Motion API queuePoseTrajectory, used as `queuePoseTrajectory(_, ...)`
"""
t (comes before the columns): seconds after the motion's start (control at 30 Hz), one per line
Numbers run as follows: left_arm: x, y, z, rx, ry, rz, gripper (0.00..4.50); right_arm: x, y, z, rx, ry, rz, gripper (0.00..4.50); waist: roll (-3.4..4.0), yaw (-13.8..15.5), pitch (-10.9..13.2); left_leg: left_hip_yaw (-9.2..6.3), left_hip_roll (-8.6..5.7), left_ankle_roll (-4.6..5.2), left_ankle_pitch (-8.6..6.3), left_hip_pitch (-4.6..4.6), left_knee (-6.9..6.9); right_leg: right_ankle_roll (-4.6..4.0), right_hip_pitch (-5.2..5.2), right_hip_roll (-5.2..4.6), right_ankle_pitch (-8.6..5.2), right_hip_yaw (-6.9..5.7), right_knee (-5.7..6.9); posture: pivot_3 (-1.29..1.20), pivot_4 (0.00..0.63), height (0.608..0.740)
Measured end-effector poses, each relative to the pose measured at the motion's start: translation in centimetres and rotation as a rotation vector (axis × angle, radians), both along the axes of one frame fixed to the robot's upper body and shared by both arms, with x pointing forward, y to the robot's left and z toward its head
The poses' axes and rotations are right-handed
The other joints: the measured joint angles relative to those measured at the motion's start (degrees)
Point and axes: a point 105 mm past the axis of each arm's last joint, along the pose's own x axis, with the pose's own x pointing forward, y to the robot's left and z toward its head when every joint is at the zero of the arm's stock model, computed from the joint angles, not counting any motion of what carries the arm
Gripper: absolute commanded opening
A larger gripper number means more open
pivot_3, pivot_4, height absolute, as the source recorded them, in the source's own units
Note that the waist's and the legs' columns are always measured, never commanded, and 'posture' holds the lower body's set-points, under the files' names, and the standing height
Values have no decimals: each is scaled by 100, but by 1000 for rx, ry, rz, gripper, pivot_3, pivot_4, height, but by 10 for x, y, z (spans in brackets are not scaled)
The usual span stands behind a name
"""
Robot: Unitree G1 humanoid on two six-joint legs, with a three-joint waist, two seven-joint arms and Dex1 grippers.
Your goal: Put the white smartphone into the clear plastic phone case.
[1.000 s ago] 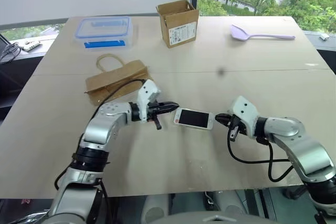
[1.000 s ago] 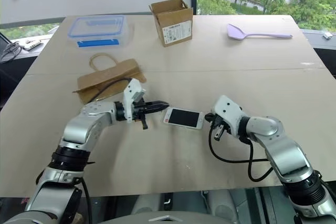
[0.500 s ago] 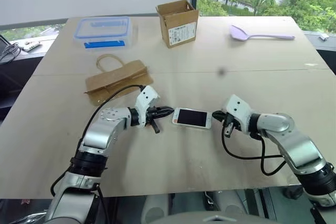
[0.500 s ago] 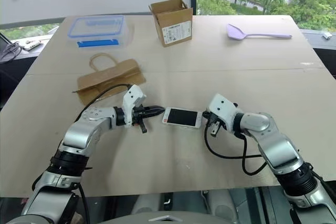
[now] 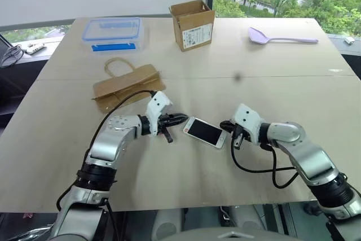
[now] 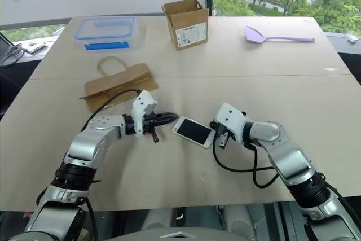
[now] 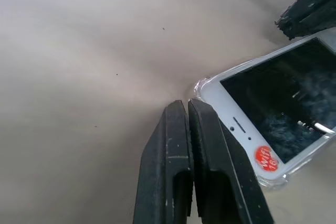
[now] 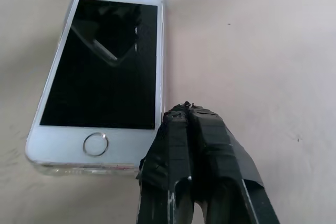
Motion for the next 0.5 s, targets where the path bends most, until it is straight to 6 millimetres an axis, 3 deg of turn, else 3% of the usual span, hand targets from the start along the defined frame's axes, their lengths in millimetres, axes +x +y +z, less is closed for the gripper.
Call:
queuePoseTrajectory(0.1,-7,-3,19,-66,-38,-53,117,3,-16,12,32,-16,-50,0,0,0,0,0,-1,0,0,3,1,-16,2,-1,-10,1,1,0,150,740)
queuePoseTrajectory(0.17,-10,-6,19,-78,-29,-81,117,1,-16,17,47,-23,-45,0,0,-1,0,2,-1,0,0,4,0,-17,2,0,-11,0,1,0,150,740)
queuePoseTrajectory(0.33,-24,-24,-6,-20,56,-190,117,-13,-2,18,101,40,42,0,0,-9,0,2,-1,0,0,5,0,-15,1,2,-10,1,3,0,150,740)
queuePoseTrajectory(0.5,-21,-22,-21,31,75,-172,117,-21,13,8,104,85,97,0,0,-6,0,2,0,0,0,5,0,-10,1,2,-18,0,3,0,150,740)
